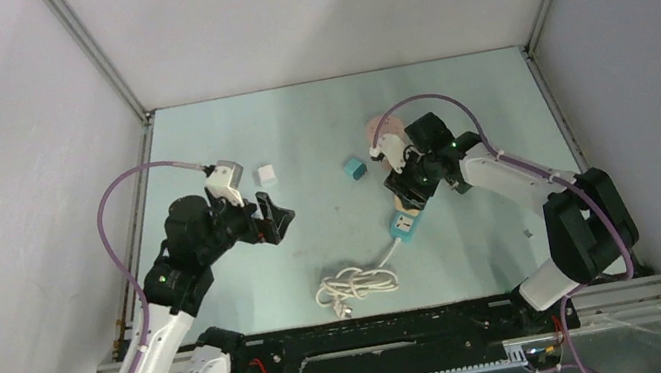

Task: Insert the plug
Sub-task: Insert the plug into the socket.

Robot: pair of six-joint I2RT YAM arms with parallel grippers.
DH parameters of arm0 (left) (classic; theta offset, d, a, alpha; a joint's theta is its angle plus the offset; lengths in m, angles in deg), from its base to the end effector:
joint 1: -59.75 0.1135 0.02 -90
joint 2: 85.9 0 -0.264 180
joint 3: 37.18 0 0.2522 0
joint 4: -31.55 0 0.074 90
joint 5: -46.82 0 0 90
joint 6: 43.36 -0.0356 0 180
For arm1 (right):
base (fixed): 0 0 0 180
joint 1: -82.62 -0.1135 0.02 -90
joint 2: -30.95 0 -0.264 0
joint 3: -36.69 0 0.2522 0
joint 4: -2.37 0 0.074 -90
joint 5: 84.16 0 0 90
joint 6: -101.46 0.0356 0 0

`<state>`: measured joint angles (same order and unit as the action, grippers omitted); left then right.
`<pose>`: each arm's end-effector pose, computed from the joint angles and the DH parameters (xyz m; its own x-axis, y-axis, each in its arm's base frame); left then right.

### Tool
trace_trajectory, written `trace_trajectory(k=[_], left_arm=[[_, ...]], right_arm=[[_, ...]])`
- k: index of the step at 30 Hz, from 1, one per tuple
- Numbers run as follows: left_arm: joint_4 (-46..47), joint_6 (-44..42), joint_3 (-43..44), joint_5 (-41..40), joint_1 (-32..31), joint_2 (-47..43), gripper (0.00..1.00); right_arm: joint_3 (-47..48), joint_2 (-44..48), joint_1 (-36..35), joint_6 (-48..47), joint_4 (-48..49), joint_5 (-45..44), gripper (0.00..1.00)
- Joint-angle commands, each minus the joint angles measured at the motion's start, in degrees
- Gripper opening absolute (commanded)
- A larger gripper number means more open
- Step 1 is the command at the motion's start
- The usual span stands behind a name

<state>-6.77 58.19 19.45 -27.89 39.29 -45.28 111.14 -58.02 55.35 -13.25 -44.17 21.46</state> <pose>0.1487 -0.0655 0.3138 -0.4617 -0.0339 -0.8864 0.4831 0.8285 -0.2833 0.2728 0.1514 0.2195 -0.4738 -0.6971 -0.5381 -0.8312 0.5558 0.0118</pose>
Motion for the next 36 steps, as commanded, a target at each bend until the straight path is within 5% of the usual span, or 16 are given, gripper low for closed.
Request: trace_trajectory(k=[1, 36], left_arm=[[2.23, -0.04, -0.86, 1.27, 0.43, -0.63, 1.0], [2.21, -0.04, -0.86, -0.21, 0.41, -1.72, 1.0]], right_arm=[[-4.91, 0.1, -0.12, 2.99, 2.26, -0.61, 0.0], [-10.76, -5.27, -3.88, 13.34, 3.39, -9.29, 0.0]])
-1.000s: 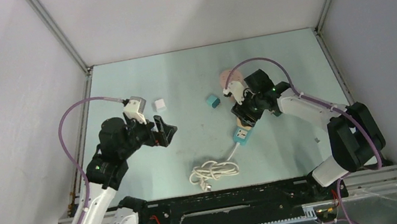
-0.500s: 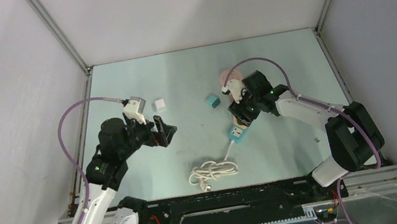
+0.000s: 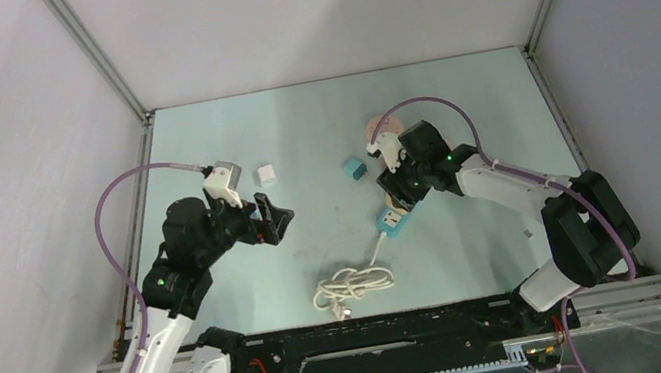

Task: Insert the plug
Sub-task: Insert the plug into the socket.

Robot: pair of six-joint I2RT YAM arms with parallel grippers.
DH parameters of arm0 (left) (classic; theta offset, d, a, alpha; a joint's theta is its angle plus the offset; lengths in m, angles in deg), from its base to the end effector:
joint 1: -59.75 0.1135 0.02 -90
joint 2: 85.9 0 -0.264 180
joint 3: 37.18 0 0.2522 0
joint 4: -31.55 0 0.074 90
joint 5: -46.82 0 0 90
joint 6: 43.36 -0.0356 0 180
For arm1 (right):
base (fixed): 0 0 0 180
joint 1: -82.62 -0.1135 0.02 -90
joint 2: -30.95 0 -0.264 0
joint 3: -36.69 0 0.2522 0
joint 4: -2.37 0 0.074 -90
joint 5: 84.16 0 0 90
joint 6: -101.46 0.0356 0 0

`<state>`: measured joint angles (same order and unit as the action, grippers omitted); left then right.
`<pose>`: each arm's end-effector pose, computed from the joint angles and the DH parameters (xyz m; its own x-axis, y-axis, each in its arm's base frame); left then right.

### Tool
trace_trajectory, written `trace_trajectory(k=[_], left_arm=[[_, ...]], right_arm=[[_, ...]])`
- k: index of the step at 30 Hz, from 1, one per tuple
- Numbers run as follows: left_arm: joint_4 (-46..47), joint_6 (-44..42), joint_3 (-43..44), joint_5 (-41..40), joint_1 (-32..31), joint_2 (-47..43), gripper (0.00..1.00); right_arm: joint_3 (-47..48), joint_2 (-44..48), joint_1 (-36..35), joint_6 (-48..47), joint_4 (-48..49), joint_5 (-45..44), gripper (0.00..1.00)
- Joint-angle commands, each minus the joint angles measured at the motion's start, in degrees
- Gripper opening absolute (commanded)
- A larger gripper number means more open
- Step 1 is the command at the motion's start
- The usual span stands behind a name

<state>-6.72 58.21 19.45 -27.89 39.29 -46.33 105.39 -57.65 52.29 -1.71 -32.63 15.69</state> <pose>0.1453 -0.0642 0.3165 -0.4459 -0.0401 -0.8942 0.4880 0.8266 -0.2804 0.2674 0.1635 0.2023 -0.5549 -0.5847 -0.5918 -0.7280 0.6855 0.0053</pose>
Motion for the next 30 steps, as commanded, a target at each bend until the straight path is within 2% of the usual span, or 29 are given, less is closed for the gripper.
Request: trace_trajectory(k=[1, 27, 30], left_arm=[[2.23, -0.04, -0.95, -0.32, 0.43, -0.78, 1.0], [2.84, 1.7, 0.09, -3.83, 0.85, -0.32, 1.0], [2.59, 2.03, 0.6, -4.3, 0.87, 0.08, 1.0]], right_arm=[[-5.02, -5.69, -0.68, 1.61, -8.22, -3.38, 0.0], [-4.4, -8.46, -2.49, 0.51, -8.85, -4.64, 0.0], [-4.4, -7.6, -2.52, 0.9, -8.82, -4.76, 0.12]])
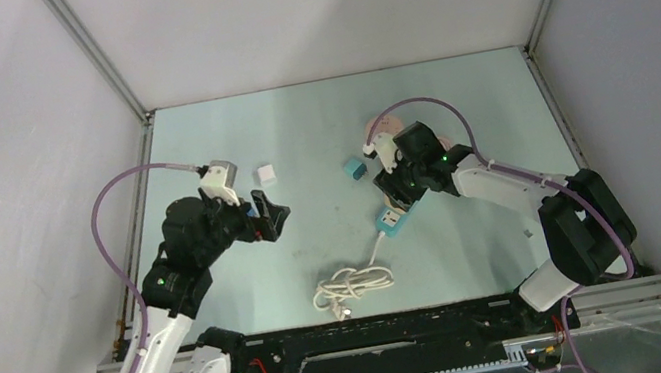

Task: Insert the plug
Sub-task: Insert the plug into the socket.

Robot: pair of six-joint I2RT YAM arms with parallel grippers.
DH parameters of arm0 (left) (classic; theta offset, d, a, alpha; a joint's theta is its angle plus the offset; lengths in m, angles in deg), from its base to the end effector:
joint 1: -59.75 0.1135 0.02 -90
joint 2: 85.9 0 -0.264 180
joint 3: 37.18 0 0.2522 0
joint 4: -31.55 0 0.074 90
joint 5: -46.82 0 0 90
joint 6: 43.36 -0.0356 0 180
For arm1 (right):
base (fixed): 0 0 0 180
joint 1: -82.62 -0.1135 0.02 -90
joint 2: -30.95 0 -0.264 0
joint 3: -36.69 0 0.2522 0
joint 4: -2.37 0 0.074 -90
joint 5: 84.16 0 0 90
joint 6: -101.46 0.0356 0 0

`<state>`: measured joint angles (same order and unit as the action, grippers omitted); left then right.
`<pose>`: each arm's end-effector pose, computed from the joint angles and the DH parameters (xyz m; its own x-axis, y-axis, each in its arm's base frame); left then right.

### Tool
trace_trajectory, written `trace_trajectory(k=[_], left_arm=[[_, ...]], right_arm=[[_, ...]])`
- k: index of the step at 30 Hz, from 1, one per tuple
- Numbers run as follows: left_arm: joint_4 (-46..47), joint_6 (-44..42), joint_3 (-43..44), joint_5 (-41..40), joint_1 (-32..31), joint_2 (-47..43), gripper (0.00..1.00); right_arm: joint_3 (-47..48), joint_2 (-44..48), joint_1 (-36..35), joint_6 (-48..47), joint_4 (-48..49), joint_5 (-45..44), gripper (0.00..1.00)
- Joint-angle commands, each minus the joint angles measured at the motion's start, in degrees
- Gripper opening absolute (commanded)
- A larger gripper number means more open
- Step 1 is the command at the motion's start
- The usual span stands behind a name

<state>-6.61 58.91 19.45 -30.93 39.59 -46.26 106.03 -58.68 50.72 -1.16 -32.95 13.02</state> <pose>0.1470 -0.0620 0.3163 -0.4423 -0.0588 -0.8949 0.4385 0.8562 -0.2731 0.2664 0.1711 0.1998 -0.5560 -0.6014 -0.5737 -0.7232 0.6903 -0.0228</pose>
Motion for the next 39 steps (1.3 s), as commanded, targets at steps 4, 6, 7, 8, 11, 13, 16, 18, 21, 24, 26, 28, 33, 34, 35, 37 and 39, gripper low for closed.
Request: trace_trajectory(k=[4, 6, 7, 8, 11, 13, 16, 18, 21, 24, 26, 28, 33, 34, 35, 37, 39], left_arm=[[2.76, 1.52, 0.53, -1.27, 0.56, 0.46, 1.0], [2.56, 1.53, 0.61, -1.13, 0.56, 0.97, 1.0], [2.45, 1.53, 0.67, -0.97, 0.56, 1.15, 1.0], [2.4, 1.54, 0.67, -0.84, 0.56, 1.29, 1.0], [2.89, 1.69, 0.19, -0.86, 0.56, 1.49, 1.0], [3.5, 2.23, -0.06, -0.7, 0.56, 1.64, 1.0], [4.1, 2.87, -0.03, -0.12, 0.56, 1.96, 1.0], [4.42, 3.02, -0.07, -0.05, 0.56, 2.29, 1.0], [4.14, 3.53, 0.46, 0.17, 0.56, 3.77, 1.0], [5.03, 4.84, 1.51, 2.31, 0.56, 7.17, 1.0], [6.88, 6.84, 2.1, 5.25, 0.52, 10.2, 0.98], [9.18, 9.04, 3.12, 7.7, -0.2, 13.83, 0.96], [11.16, 10.28, 9.45, 9.45, -7.12, 26.35, 0.94], [11.63, 10.35, 11.35, 10.19, -8.79, 29.58, 0.94], [12.25, 10.73, 13.12, 11.3, -10.24, 32.67, 0.93], [14.17, 11.54, 16.6, 14.02, -12.82, 39.87, 0.92], [15.49, 12.18, 21.24, 16.12, -15.07, 46.06, 0.91]], right_arm=[[-5.03, -2.74, -0.88, 1.36, -7.55, -1.94, 0.45], [-4.91, 0.25, -0.77, 1.84, -6.91, -1.42, 0.64], [-4.82, 1.81, -0.62, 2.05, -6.66, -1.29, 0.71], [-4.81, 3.45, -0.49, 2.18, -6.43, -1.02, 0.74], [-4.36, 7.77, 0.15, 2.35, -6.37, -0.55, 0.92], [-3.92, 10.25, 0.4, 2.39, -6.88, -0.25, 0.99], [-3.39, 14.36, 0.47, 2.88, -7.63, -0.37, 1.0], [-3.36, 16.95, 0.67, 3.52, -7.94, -0.66, 1.0], [-3.36, 20.78, 2.06, 6.32, -8.07, -0.79, 1.0], [-3.36, 23.31, 5.13, 11.81, -6.69, -0.21, 0.99], [-3.9, 24.32, 7.96, 15.85, -4.92, 1.48, 1.0], [-4.82, 25.09, 12.26, 20.8, -3.28, 6.07, 1.0], [-8.83, 26.33, 20.17, 29.34, 0.79, 14.37, 1.0], [-9.11, 25.78, 21.11, 30.22, 1.27, 16.48, 1.0], [-9.24, 25.05, 21.65, 31.02, 1.4, 17.98, 1.0], [-9.54, 23.2, 21.88, 32.23, 2.86, 21.07, 0.99], [-10.32, 21.15, 21.89, 34.07, 5.39, 23.1, 0.95]])
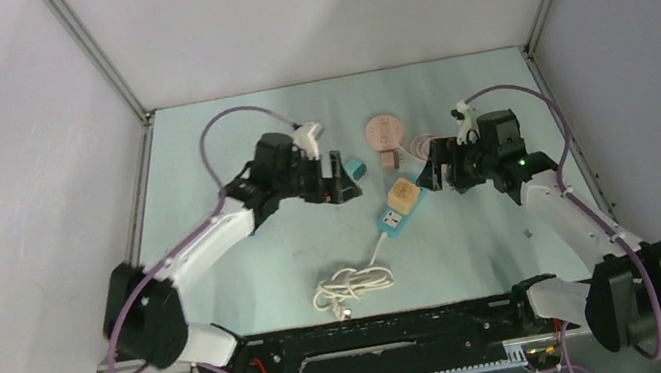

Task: Insert the plug
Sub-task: Press the plug into the socket.

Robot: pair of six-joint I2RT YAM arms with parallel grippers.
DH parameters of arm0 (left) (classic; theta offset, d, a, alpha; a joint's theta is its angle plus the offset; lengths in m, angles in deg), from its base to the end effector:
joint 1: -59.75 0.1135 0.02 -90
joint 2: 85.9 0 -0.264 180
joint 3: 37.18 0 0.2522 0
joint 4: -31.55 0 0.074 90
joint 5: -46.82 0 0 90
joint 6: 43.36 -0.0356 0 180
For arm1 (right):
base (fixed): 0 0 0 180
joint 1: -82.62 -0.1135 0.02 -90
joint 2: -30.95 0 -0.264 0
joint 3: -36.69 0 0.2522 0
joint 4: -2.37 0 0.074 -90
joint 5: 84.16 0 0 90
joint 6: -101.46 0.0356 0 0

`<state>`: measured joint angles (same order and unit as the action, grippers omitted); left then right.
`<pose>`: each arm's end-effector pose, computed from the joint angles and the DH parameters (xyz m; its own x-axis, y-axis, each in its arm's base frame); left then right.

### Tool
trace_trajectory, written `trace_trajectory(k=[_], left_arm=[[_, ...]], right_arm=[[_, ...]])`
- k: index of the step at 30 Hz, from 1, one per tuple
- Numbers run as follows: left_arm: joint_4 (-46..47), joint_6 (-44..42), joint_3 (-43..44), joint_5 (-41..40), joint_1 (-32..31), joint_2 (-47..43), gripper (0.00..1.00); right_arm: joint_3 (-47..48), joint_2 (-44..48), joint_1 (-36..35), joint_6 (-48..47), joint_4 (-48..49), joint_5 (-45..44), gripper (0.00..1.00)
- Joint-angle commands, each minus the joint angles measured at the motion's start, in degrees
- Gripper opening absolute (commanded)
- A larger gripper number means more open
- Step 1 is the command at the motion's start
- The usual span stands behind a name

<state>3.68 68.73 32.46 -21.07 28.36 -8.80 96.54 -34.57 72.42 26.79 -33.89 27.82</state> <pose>0.2478 -0.1669 0.2762 -0.7375 0.0418 -0.6741 0.5044 0.6979 -0.5085 0.2350 0.0558 0.2573 -0.7501 0.1141 -0.6514 -0.2488 0.8639 0.4379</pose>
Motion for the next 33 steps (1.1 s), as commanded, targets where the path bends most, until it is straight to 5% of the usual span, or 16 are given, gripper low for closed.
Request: trace_trajectory(k=[1, 15, 33], left_arm=[[5.07, 2.27, 10.99, 7.0, -5.07, 11.93, 0.89], [3.35, 1.61, 27.32, 7.1, -7.43, 35.65, 0.75], [4.72, 1.37, 20.16, 1.02, -8.98, 40.02, 0.43]], right_arm=[[-1.14, -4.39, 0.2, 6.81, 7.56, 9.32, 0.93], [-1.35, -19.84, 0.22, 12.5, 16.14, 11.87, 0.67], [-3.61, -24.88, -1.55, 9.71, 12.85, 6.71, 0.34]])
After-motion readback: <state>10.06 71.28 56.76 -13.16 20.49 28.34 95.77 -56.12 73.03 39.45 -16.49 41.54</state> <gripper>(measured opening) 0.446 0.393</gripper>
